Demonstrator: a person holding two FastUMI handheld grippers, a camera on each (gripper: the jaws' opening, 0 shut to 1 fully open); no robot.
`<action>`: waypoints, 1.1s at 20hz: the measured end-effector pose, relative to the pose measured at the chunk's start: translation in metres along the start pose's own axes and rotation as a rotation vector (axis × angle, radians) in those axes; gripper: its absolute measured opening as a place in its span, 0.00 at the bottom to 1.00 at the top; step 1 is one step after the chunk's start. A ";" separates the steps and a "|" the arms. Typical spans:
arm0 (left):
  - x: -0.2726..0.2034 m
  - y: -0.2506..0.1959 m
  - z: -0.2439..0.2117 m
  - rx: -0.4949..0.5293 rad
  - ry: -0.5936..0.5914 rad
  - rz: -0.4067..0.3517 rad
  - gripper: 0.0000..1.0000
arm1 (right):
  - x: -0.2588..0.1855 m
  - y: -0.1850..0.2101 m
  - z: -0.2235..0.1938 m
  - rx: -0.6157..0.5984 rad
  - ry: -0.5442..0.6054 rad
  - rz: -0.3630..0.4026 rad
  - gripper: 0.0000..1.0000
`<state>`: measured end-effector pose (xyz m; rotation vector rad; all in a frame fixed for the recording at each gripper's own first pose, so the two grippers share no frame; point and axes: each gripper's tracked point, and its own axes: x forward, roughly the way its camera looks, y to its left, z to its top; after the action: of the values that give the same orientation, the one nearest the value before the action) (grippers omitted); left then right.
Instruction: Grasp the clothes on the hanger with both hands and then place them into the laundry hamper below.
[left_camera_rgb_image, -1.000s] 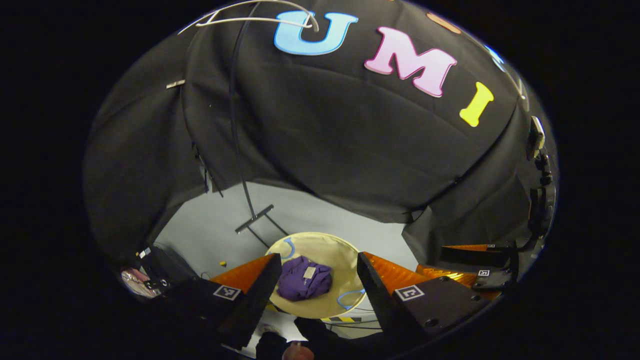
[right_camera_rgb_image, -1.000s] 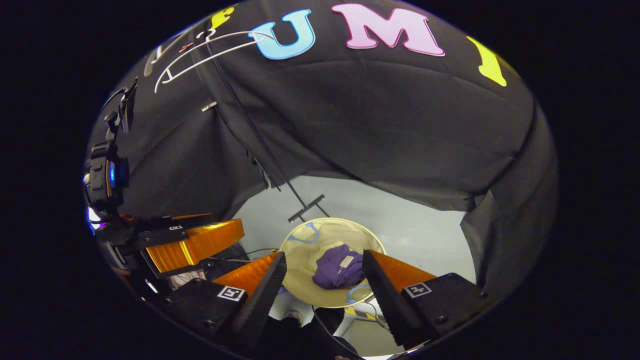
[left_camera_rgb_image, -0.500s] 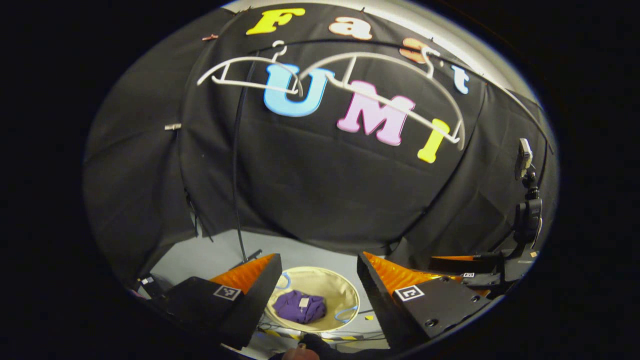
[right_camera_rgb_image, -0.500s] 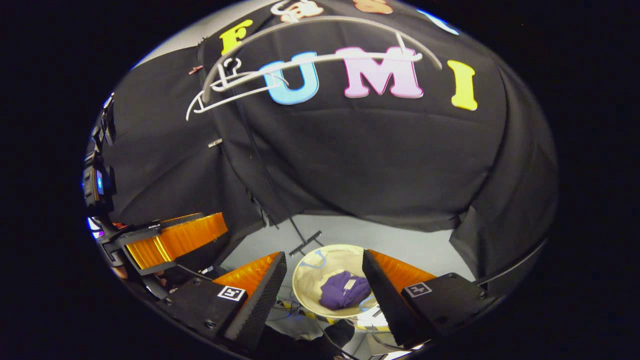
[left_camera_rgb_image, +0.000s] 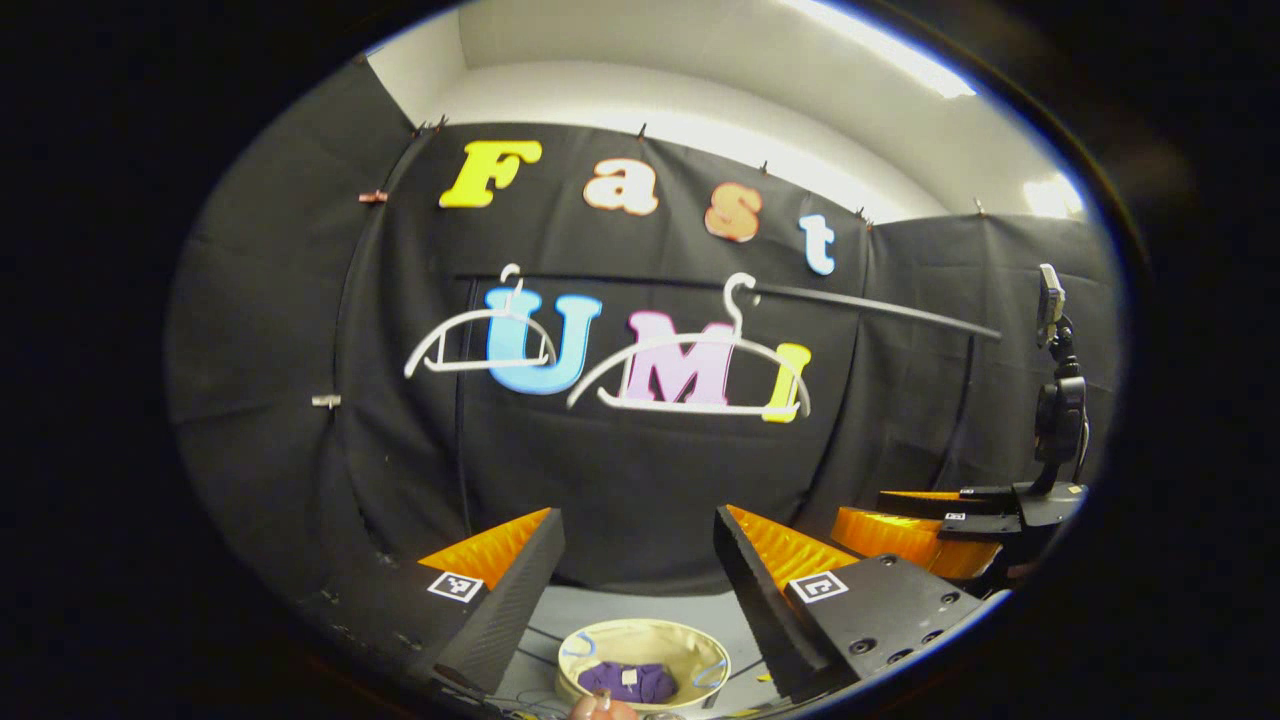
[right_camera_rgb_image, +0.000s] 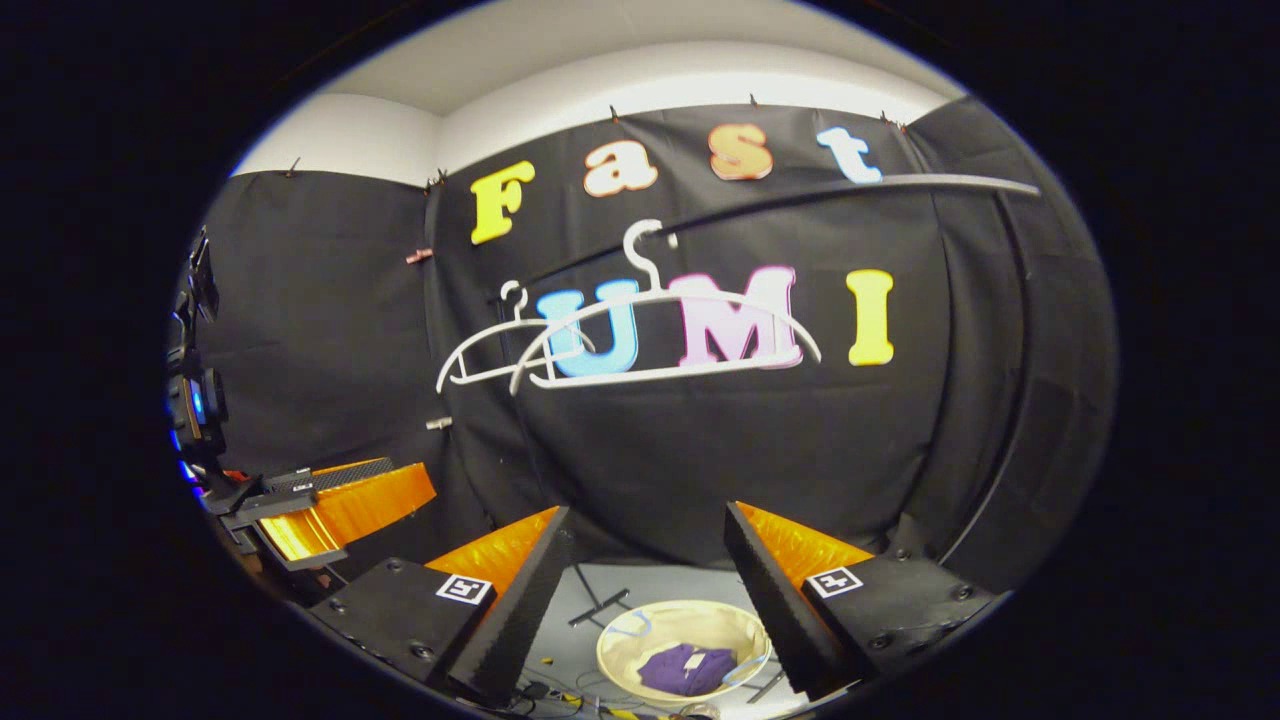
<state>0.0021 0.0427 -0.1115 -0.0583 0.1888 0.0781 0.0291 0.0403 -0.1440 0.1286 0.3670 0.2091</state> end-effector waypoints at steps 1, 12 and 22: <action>-0.010 -0.001 0.011 0.014 -0.027 -0.004 0.95 | -0.012 0.000 0.011 -0.001 -0.039 -0.004 0.98; -0.060 -0.032 0.068 0.050 -0.262 -0.076 0.92 | -0.100 0.009 0.098 0.001 -0.378 -0.018 1.00; -0.060 -0.038 0.068 0.043 -0.238 -0.043 0.92 | -0.097 -0.017 0.124 0.041 -0.424 0.017 0.98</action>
<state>-0.0412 0.0052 -0.0318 -0.0103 -0.0488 0.0371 -0.0106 -0.0090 0.0012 0.2123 -0.0521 0.1860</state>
